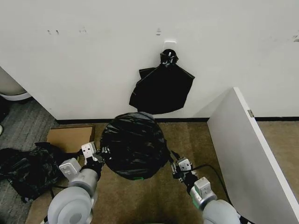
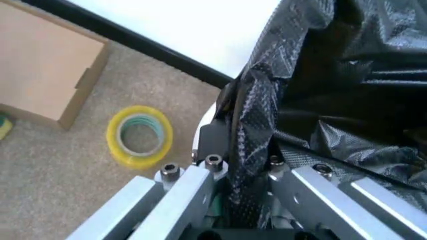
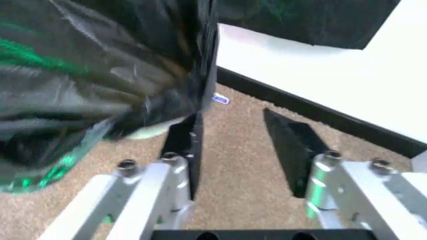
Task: Place the garbage bag over the trash bin.
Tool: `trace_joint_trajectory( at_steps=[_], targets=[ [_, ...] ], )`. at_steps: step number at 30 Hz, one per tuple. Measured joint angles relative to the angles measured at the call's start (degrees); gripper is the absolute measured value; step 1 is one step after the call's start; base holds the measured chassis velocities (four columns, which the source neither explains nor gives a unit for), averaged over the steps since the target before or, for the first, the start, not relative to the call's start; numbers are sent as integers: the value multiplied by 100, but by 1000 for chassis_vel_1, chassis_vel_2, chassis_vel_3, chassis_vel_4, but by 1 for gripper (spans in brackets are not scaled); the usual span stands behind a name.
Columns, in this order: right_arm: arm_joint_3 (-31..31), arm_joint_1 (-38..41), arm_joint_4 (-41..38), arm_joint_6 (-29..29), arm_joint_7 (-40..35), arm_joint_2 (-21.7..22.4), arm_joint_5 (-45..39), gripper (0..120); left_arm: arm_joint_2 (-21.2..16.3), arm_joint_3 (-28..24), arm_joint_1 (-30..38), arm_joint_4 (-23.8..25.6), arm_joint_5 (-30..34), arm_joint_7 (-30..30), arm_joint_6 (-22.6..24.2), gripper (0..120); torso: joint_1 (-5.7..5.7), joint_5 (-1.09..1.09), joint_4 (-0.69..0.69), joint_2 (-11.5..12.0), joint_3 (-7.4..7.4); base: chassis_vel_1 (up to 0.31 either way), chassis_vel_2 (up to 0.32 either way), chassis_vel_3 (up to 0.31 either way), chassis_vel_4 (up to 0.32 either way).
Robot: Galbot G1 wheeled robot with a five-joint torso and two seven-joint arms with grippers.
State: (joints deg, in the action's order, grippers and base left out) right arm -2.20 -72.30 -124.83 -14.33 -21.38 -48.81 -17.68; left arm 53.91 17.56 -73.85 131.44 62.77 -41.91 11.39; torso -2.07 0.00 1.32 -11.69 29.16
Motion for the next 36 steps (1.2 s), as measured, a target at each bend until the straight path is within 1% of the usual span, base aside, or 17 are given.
trace_joint_trajectory(
  at_steps=[2, 3, 8, 9, 12, 14, 15, 17, 19, 21, 22, 23, 25, 29, 30, 33, 36],
  targets=[
    [1, -32, -61, -46, -52, 46, 3, 46, 14, 17, 5, -44, 1, -11, -11, 0, 0, 0, -1, 0, 0, 0, 0, 0, 0],
    [1, -32, -61, -46, -52, 46, 3, 46, 14, 17, 5, -44, 1, -11, -11, 0, 0, 0, -1, 0, 0, 0, 0, 0, 0],
    [21, -58, -221, -266, -162, 119, -58, 69, 96, 35, 5, -108, -13, -33, -32, 0, 0, 0, 0, 0, 0, 0, 0, 0, 0],
    [21, -58, -221, -266, -162, 119, -58, 69, 96, 35, 5, -108, -13, -33, -32, 0, 0, 0, 0, 0, 0, 0, 0, 0, 0],
    [87, -59, -343, -490, -342, 131, -195, 81, 138, 36, -14, -112, -80, -44, -42, 0, 0, 1, 0, 0, 0, 0, 0, 0, 0],
    [189, -51, -509, -599, -484, 147, -409, 89, 171, 9, -41, -112, -262, -28, -57, 0, 0, 1, 0, 0, 0, 0, 0, 0, 0],
    [189, -51, -509, -599, -484, 147, -409, 89, 171, 9, -41, -112, -262, -28, -57, 0, 0, 1, 0, 0, 0, 0, 0, 0, 0],
    [370, -9, -856, -766, -627, 183, -860, 98, 214, -89, -83, -112, -607, 74, -97, 0, 0, 1, -1, 0, 0, 0, 0, 0, 0],
    [496, 46, -1200, -913, -679, 239, -1285, 100, 253, -172, -112, -112, -893, 161, -127, 0, 0, 0, 0, 0, 0, 0, 0, 0, 0],
    [560, 103, -1473, -1056, -694, 305, -1628, 99, 282, -225, -124, -141, -1122, 225, -162, 0, 0, 0, -1, 0, 0, 0, 0, 0, 0],
    [565, 126, -1559, -1095, -702, 333, -1734, 97, 290, -243, -124, -159, -1209, 246, -176, 0, 0, 0, 0, 0, 0, 0, 0, 0, 0],
    [565, 126, -1559, -1095, -702, 333, -1734, 97, 290, -243, -124, -159, -1209, 246, -176, 0, 0, 0, 0, 0, 0, 0, 0, 0, 0],
    [529, 188, -1736, -1175, -727, 416, -2003, 91, 312, -296, -110, -231, -1452, 320, -229, 0, 0, 0, -1, 0, 0, 0, 0, 0, 0],
    [359, 328, -1805, -1186, -768, 615, -2537, 75, 329, -442, -9, -392, -1749, 474, -367, 0, 0, 1, 0, 0, 0, 0, 0, 0, 0],
    [359, 328, -1805, -1186, -768, 615, -2537, 75, 329, -442, -9, -392, -1749, 474, -367, 0, 0, 1, 0, 0, 0, 0, 0, 0, 0],
    [259, 513, -1839, -1225, -784, 660, -2860, 62, 365, -764, 153, -637, -2207, 602, -471, 0, 0, 1, -1, 0, 0, 0, 0, 0, 0],
    [150, 801, -1857, -1356, -943, 524, -3373, 50, 488, -1185, 270, -817, -2564, 671, -529, 0, 0, 1, 0, 0, 0, 0, 0, 0, 0]
  ],
)
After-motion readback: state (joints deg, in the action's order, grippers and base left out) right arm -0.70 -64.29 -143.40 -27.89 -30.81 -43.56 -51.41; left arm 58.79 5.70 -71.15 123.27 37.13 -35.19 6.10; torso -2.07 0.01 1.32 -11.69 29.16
